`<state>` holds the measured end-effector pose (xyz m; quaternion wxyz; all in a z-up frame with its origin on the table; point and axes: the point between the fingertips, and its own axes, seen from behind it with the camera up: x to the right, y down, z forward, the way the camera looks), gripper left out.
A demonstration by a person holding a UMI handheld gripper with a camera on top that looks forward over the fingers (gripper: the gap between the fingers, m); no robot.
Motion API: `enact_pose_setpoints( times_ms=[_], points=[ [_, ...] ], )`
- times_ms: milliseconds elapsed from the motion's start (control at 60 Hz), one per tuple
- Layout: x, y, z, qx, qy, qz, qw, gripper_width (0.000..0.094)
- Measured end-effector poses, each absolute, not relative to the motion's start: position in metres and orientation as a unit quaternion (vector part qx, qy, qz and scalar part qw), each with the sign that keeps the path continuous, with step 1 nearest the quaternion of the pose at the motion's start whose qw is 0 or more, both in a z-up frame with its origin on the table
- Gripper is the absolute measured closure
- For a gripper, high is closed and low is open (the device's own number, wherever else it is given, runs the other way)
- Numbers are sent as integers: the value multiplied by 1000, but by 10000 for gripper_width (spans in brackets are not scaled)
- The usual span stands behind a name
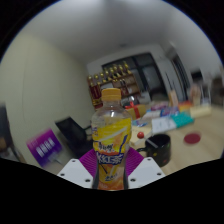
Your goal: Pour water
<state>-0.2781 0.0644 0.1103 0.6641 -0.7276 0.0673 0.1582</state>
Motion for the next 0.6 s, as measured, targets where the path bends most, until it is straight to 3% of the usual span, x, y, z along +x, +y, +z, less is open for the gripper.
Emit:
enact_pose_setpoints(
  times_ms=[150, 317, 450, 500, 517, 600],
  points=[
    [-292, 81, 131, -671, 255, 438, 542, 598],
    [-312, 83, 150, -567, 390, 605, 401, 601],
    [-311, 87, 163, -488, 454, 669, 329, 599],
    [-307, 84, 170, -459, 470, 688, 310, 597],
    [-311, 72, 186, -448, 478, 693, 301, 597],
    [-307, 73, 189, -410, 493, 714, 281, 597]
  ],
)
